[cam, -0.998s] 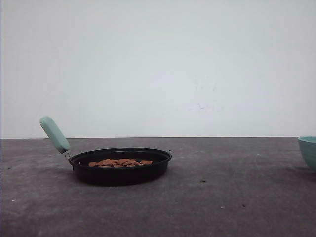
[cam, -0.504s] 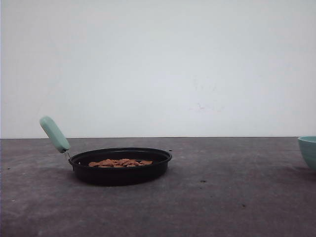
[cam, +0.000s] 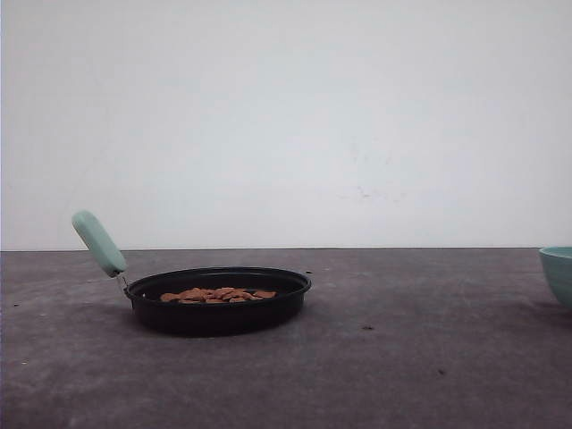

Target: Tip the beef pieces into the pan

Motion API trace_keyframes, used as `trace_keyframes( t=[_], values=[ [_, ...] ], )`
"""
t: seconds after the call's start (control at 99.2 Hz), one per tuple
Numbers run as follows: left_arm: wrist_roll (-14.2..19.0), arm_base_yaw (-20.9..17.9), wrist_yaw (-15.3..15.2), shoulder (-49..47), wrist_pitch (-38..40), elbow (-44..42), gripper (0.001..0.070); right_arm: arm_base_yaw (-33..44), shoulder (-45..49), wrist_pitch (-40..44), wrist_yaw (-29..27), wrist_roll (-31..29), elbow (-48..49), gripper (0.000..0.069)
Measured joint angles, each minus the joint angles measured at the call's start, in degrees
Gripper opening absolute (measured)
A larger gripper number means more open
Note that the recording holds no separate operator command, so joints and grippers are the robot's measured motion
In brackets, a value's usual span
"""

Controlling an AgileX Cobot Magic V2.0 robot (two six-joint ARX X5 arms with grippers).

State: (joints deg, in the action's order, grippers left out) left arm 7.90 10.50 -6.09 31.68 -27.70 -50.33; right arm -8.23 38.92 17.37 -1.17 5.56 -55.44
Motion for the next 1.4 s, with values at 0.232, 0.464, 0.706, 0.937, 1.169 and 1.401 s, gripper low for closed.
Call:
trace_keyframes(
  t=[0.232, 0.464, 0.706, 0.937, 1.169, 1.401],
  values=[
    [0.00, 0.00, 0.00, 0.00, 0.00, 0.00, 0.0026, -0.02, -7.96, 9.09, -5.55, 1.11, 0.42, 0.0010],
    [0.00, 0.00, 0.00, 0.00, 0.00, -0.02, 0.0026, -0.92, -15.74, 9.62, -8.83, 1.97, 16.85, 0.0010],
    [0.00, 0.00, 0.00, 0.00, 0.00, 0.00, 0.0026, 1.99, -33.03, -4.81, -2.71, 0.57, 39.93, 0.0009],
    [-0.02, 0.00, 0.00, -0.11, -0.09, -0.02, 0.0026, 2.67, -38.47, 4.52, -0.31, -4.83, 48.37, 0.0009],
    [-0.02, 0.00, 0.00, -0.11, -0.11, 0.00, 0.0026, 2.69, -38.66, 14.49, 0.13, -3.93, 48.35, 0.0009],
    [-0.02, 0.00, 0.00, -0.11, -0.13, -0.02, 0.0026, 2.69, -38.66, 14.16, 0.11, -2.51, 48.35, 0.0009]
  ],
)
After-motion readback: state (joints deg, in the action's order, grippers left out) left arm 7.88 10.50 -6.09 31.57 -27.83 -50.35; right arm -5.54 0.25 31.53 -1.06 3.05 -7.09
